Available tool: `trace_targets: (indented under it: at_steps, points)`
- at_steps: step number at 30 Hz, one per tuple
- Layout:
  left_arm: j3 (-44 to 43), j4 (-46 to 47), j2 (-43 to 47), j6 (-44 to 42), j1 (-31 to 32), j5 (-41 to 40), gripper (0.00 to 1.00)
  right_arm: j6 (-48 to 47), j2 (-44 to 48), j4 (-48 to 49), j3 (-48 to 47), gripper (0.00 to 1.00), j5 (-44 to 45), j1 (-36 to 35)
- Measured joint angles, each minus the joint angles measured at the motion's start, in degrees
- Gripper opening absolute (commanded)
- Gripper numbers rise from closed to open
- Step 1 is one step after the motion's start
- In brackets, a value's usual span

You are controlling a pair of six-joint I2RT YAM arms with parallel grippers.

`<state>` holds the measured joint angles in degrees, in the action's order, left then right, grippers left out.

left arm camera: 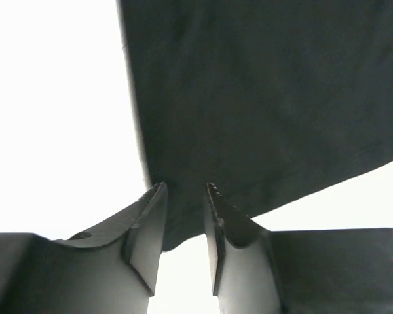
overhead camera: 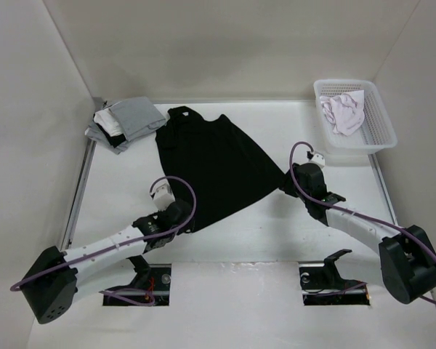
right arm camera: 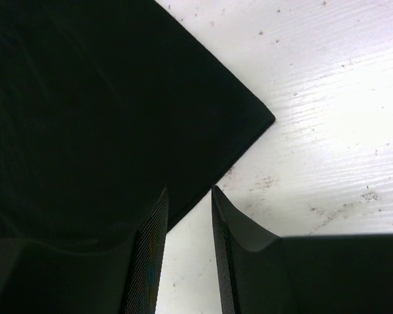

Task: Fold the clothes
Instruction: Flatten the tank top out

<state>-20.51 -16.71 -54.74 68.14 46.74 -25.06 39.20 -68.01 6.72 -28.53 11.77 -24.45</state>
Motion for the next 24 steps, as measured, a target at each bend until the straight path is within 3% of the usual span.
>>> trace_targets:
  at_steps: [4,9,18,24]
  points:
    - [1.0,-8.8,3.5,6.9,5.5,-1.4,0.25,0.0,0.0,0.5,0.0,0.37,0.0,0.0]
    - [1.0,-15.8,7.0,14.0,9.2,-2.7,0.34,0.0,0.0,1.2,0.1,0.37,-0.4,0.0]
    - [1.7,-8.2,2.1,16.5,9.1,-2.3,0.35,0.0,0.0,1.6,0.4,0.37,-1.3,0.0]
    - [2.6,-5.1,1.4,16.5,8.3,-1.5,0.14,0.0,0.0,2.6,0.5,0.37,-1.7,-0.7]
